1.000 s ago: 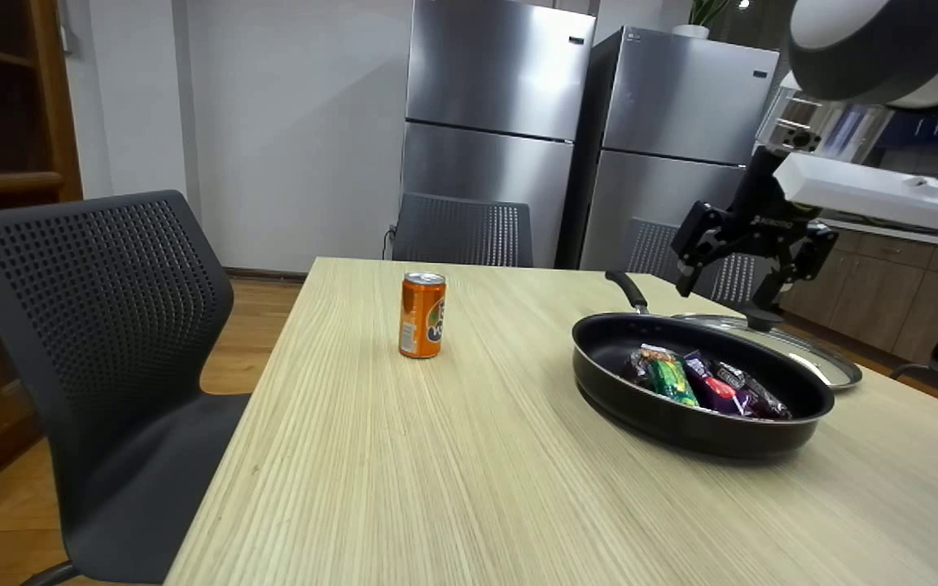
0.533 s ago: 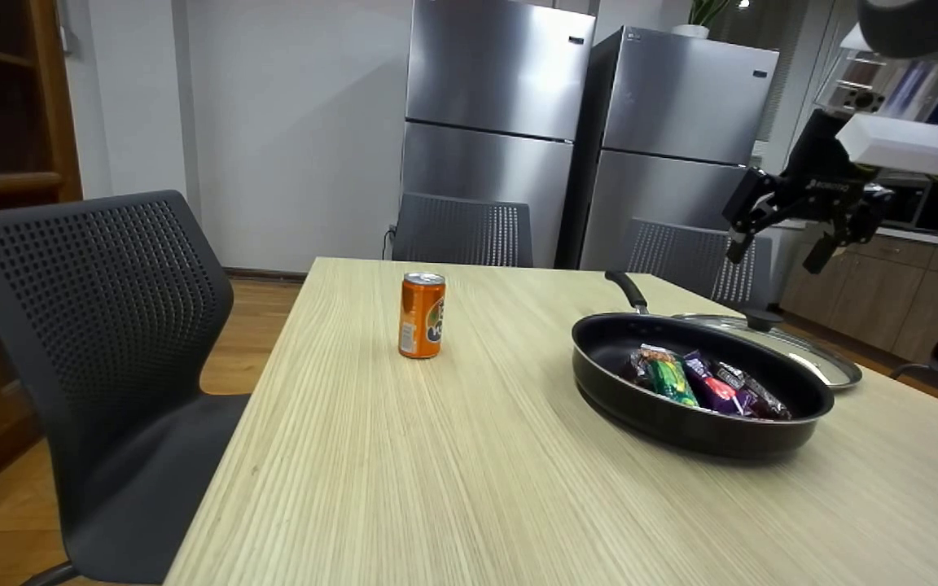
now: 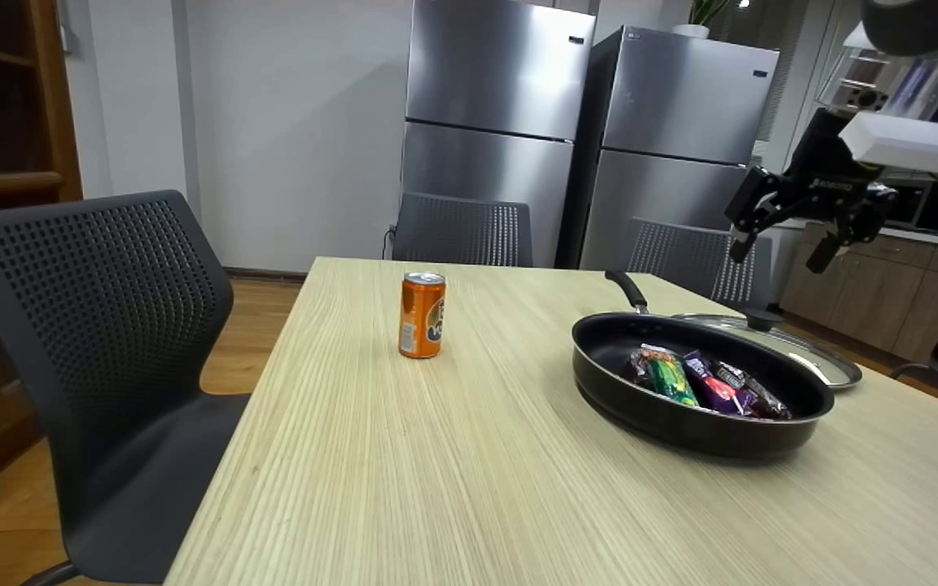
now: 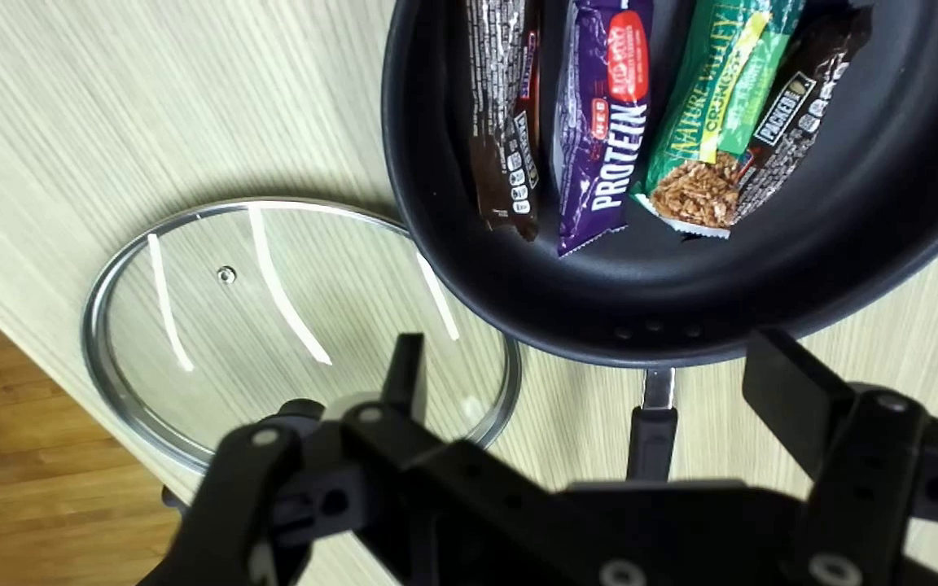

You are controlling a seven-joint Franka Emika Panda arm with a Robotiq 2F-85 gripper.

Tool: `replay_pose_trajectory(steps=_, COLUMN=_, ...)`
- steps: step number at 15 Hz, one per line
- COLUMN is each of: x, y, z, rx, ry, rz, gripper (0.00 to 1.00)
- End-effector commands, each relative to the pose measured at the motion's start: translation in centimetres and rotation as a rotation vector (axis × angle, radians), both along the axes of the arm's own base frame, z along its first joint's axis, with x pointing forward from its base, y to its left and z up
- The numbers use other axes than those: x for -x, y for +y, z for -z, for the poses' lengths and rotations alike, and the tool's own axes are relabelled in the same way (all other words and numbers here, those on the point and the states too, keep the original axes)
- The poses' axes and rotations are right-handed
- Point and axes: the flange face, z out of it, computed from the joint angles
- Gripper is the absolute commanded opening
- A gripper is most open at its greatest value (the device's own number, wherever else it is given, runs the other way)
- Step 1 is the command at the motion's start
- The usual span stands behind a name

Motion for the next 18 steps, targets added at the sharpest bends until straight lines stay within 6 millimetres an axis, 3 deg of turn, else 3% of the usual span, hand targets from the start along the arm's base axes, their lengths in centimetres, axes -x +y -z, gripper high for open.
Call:
replay_pose_trajectory(steps=1, x=-1.7, y=-1.8, z=-1.1, rx=-0.033, ry=-0.009, rz=0.089, gripper=1.00)
replay_pose_trajectory(steps=6, x=-5.1, y=-6.3, z=-2.6, rx=-0.065, ry=-0.023, rz=0.227, gripper=1.00)
replay_pose_trajectory(steps=9, x=-7.4, y=-8.7, z=-2.5, rx=-0.097, ry=0.011, rz=0.301, gripper=1.00)
replay_pose_trajectory(steps=18, x=-14.1, y=-14.8, z=0.6, rx=-0.165, ry=0.121, rz=0.506, gripper=1.00)
